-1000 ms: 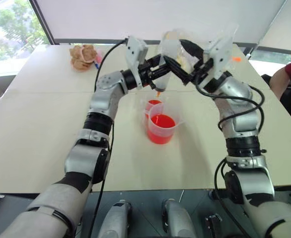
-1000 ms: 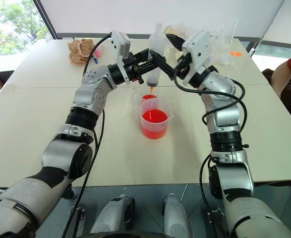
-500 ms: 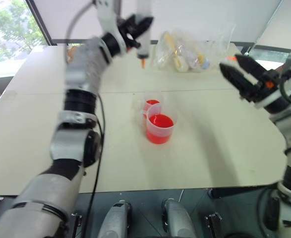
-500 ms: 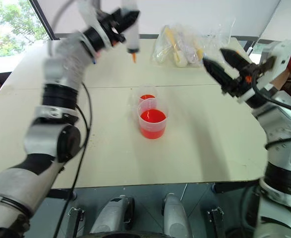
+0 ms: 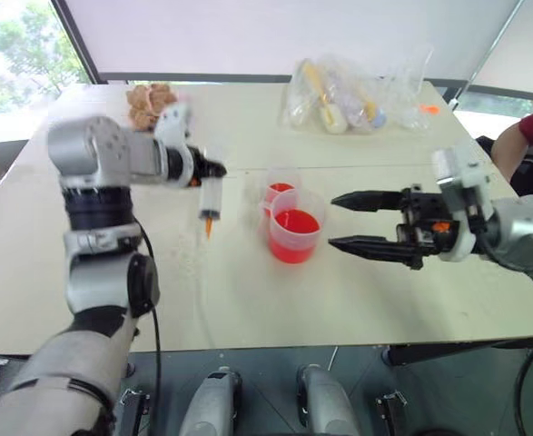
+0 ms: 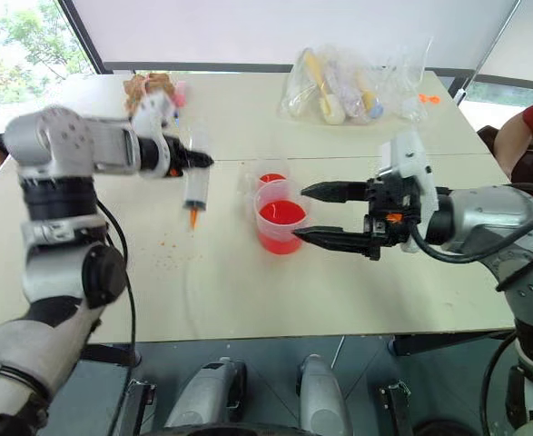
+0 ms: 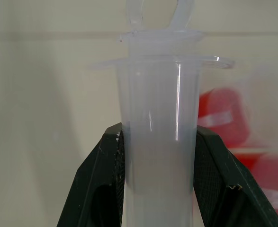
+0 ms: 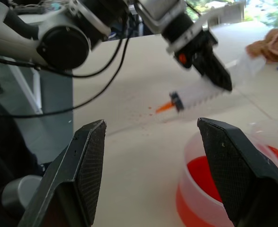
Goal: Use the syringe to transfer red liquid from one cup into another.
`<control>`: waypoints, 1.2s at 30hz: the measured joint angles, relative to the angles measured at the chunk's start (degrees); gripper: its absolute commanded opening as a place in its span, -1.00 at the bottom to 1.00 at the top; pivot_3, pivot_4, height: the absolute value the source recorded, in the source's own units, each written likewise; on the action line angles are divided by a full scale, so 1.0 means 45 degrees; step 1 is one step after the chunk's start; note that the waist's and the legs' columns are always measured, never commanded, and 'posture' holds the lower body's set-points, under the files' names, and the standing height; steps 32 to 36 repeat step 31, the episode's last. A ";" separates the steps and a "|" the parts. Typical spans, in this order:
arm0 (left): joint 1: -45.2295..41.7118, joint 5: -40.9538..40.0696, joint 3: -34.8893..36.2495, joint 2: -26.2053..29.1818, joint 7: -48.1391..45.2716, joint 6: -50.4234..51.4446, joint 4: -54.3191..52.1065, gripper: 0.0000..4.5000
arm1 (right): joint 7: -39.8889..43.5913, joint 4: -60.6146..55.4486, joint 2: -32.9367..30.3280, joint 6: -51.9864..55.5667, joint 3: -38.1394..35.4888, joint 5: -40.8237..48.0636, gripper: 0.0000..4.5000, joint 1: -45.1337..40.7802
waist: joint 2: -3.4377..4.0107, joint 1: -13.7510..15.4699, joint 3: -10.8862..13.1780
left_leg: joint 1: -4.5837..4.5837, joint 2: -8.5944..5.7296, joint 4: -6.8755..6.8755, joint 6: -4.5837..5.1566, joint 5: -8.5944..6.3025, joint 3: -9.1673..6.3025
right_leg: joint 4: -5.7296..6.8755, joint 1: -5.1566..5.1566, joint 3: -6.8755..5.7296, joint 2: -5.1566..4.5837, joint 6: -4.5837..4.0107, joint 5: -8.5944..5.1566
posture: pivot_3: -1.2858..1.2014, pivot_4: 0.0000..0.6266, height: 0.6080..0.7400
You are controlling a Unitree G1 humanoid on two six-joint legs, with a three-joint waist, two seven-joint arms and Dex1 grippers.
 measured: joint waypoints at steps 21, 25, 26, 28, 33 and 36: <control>0.2748 -0.3179 -0.0547 0.1098 0.2291 -0.0577 -0.3349 0.98 | 0.0023 0.0123 0.0332 -0.0598 0.0680 -0.1369 0.44 0.1085 | -0.0006 0.0286 -0.0006 | 0.0001 -0.0020 -0.0005 -0.0015 0.0002 0.0023 | -0.0022 0.0004 0.0005 -0.0024 -0.0007 0.0002 | 0.03 -0.52 0.96; 0.3248 -0.3119 -0.0926 0.1862 0.0921 -0.2109 -0.5118 0.98 | -0.0136 0.0162 0.0329 -0.0592 0.0383 -0.1369 0.44 0.1314 | -0.0005 0.0272 -0.0007 | 0.0003 -0.0016 -0.0011 -0.0016 0.0002 0.0028 | -0.0029 0.0005 0.0007 -0.0027 -0.0011 0.0000 | 0.03 -0.52 0.96; 0.3576 -0.3006 -0.1023 0.2141 0.0584 -0.2646 -0.5515 0.98 | -0.0234 0.0181 0.0328 -0.0578 0.0235 -0.1366 0.44 0.1444 | -0.0003 0.0253 -0.0008 | 0.0008 -0.0013 -0.0016 -0.0016 0.0002 0.0032 | -0.0029 0.0005 0.0010 -0.0027 -0.0013 0.0000 | 0.03 -0.52 0.96; 0.4417 -0.2567 -0.1330 0.2843 -0.0092 -0.3887 -0.6247 0.98 | -0.0415 0.0278 0.0329 -0.0509 -0.0128 -0.1353 0.44 0.1794 | -0.0003 0.0241 -0.0008 | 0.0009 -0.0009 -0.0022 -0.0016 0.0002 0.0034 | -0.0030 0.0003 0.0009 -0.0027 -0.0031 -0.0008 | 0.03 -0.52 0.96; 0.6087 -0.1536 -0.2109 0.4056 -0.1557 -0.6676 -0.7309 0.98 | -0.0887 0.0649 0.0614 -0.0478 -0.1065 -0.1243 0.44 0.2792 | -0.0003 0.0293 -0.0010 | 0.0008 -0.0008 -0.0029 -0.0015 0.0001 0.0044 | -0.0058 0.0012 0.0014 -0.0035 -0.0073 -0.0026 | 0.03 -0.52 0.96; 0.6087 -0.1536 -0.2109 0.4056 -0.1557 -0.6676 -0.7309 0.98 | -0.0887 0.0649 0.0614 -0.0478 -0.1065 -0.1243 0.44 0.2792 | -0.0003 0.0293 -0.0010 | 0.0008 -0.0008 -0.0029 -0.0015 0.0001 0.0044 | -0.0058 0.0012 0.0014 -0.0035 -0.0073 -0.0026 | 0.03 -0.52 0.96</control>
